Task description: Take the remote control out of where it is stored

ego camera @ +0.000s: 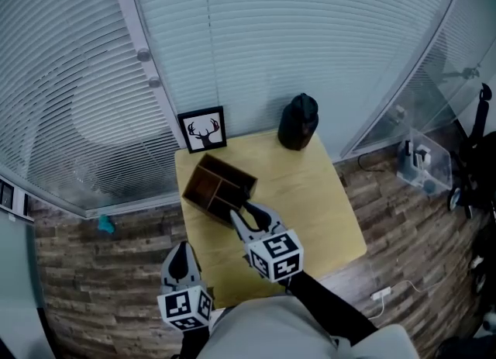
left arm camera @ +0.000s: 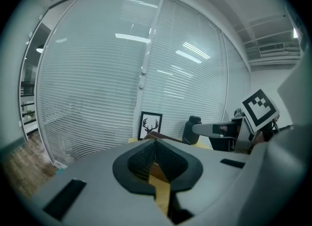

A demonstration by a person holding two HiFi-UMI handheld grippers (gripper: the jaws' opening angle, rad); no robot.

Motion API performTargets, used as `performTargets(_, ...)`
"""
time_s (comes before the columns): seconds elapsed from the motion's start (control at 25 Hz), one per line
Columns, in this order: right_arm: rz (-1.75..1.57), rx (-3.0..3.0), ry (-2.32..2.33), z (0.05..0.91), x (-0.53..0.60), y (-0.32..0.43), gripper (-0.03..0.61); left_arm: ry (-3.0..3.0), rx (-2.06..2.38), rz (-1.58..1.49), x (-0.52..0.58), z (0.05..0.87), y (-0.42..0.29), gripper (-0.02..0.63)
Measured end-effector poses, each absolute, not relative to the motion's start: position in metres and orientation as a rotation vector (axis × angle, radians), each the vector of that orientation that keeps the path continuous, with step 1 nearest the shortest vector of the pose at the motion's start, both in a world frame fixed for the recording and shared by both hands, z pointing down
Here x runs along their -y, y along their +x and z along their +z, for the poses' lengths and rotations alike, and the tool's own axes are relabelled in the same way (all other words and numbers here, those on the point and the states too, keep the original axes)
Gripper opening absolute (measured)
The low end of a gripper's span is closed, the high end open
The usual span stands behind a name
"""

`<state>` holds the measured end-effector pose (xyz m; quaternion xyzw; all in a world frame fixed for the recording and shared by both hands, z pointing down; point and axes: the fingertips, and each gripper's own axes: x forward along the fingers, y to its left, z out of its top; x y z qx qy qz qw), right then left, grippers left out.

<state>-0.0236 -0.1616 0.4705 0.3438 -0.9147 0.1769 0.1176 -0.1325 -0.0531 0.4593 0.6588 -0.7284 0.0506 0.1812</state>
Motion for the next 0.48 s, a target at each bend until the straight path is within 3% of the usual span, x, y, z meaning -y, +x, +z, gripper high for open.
performTargets(0.48,0.496,2.609,1.117,0.486,0.193,-0.006,0.137,1.824,2.067,0.149,0.052,0.465,-0.14,0.009)
